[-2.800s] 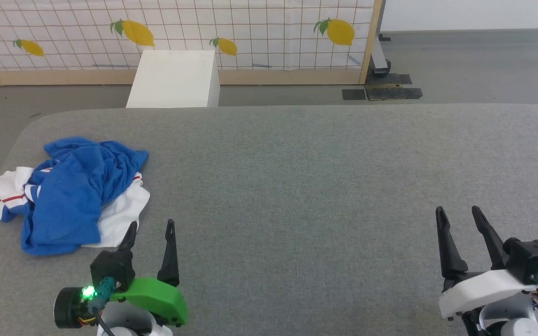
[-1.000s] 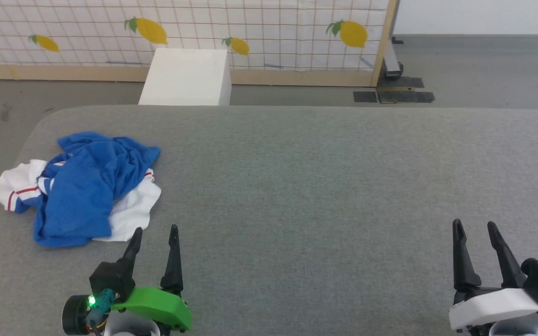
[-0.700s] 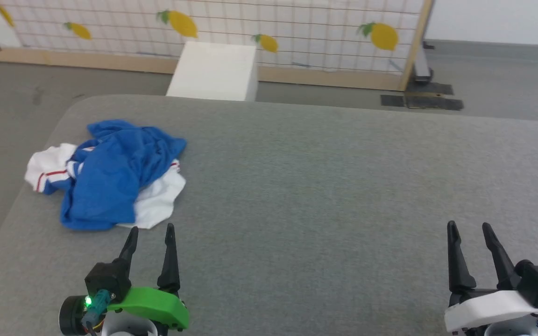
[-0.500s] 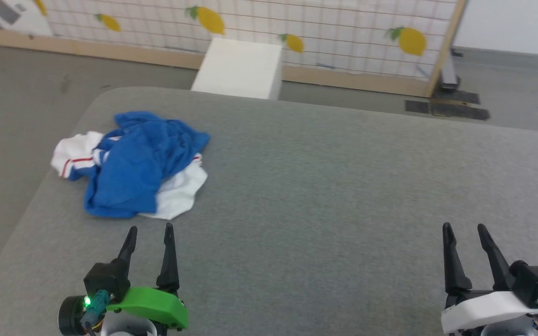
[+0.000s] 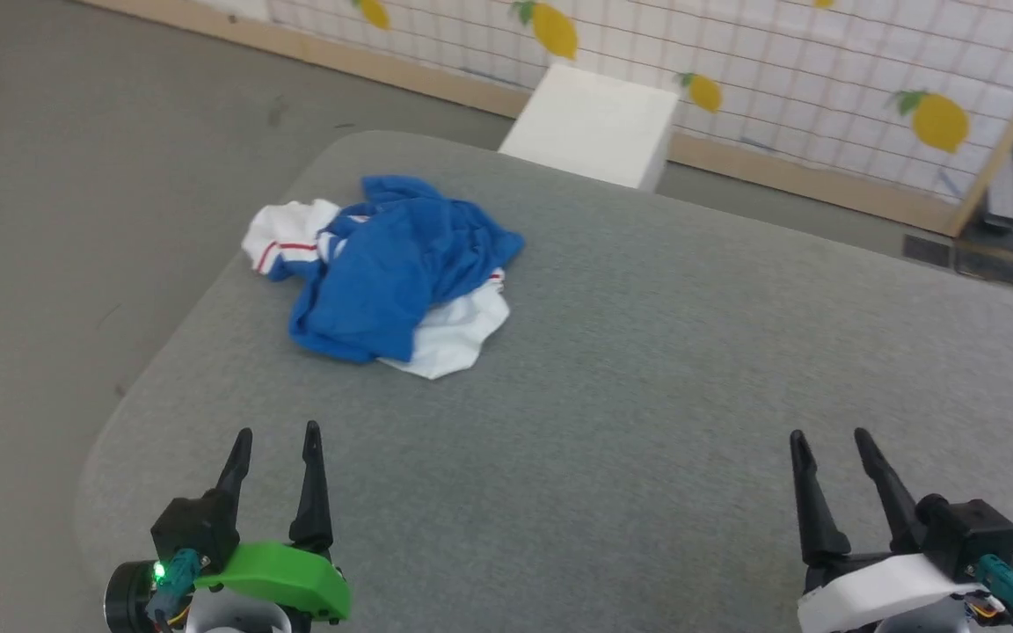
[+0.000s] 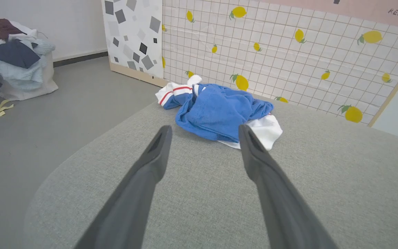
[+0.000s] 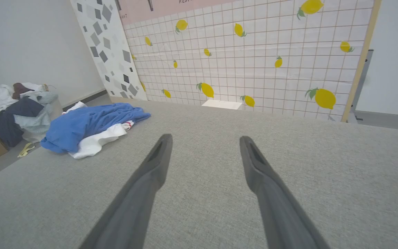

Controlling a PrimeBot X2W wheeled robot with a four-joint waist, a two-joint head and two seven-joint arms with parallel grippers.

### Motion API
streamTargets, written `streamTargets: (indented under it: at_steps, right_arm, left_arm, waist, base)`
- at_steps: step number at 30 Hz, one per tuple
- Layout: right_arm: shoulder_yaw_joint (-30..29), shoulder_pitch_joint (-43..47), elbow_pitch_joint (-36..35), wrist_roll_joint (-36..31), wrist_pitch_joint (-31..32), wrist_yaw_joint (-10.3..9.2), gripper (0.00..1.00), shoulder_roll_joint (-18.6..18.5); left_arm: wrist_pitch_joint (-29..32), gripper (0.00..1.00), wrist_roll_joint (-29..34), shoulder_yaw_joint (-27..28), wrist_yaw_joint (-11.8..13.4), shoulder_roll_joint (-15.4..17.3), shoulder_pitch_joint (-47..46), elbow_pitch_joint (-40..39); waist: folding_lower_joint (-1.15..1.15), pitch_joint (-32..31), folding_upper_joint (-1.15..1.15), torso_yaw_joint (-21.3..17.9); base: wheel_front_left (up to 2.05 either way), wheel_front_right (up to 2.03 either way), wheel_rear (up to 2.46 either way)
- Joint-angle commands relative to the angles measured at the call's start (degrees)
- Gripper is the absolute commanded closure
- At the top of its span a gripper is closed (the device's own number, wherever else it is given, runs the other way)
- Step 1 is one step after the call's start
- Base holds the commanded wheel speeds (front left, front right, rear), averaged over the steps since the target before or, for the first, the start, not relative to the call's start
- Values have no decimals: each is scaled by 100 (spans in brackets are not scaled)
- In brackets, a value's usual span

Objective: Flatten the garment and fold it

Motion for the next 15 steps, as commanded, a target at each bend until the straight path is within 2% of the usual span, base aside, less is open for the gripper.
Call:
streamTargets:
  at_steps: [1, 15]
  right_arm:
    - [27, -22, 25, -35, -34, -8, 0, 1]
    - [127, 94, 103, 14, -34, -8, 0, 1]
  left_arm:
    - [-22, 0, -20, 13, 8, -18, 59, -2]
    - [-22, 0, 53, 99, -78, -18, 140, 41]
  waist:
    - [0, -35, 0, 285]
    - [0, -160, 0, 594]
  base:
    - [0, 0, 0]
    - [0, 0, 0]
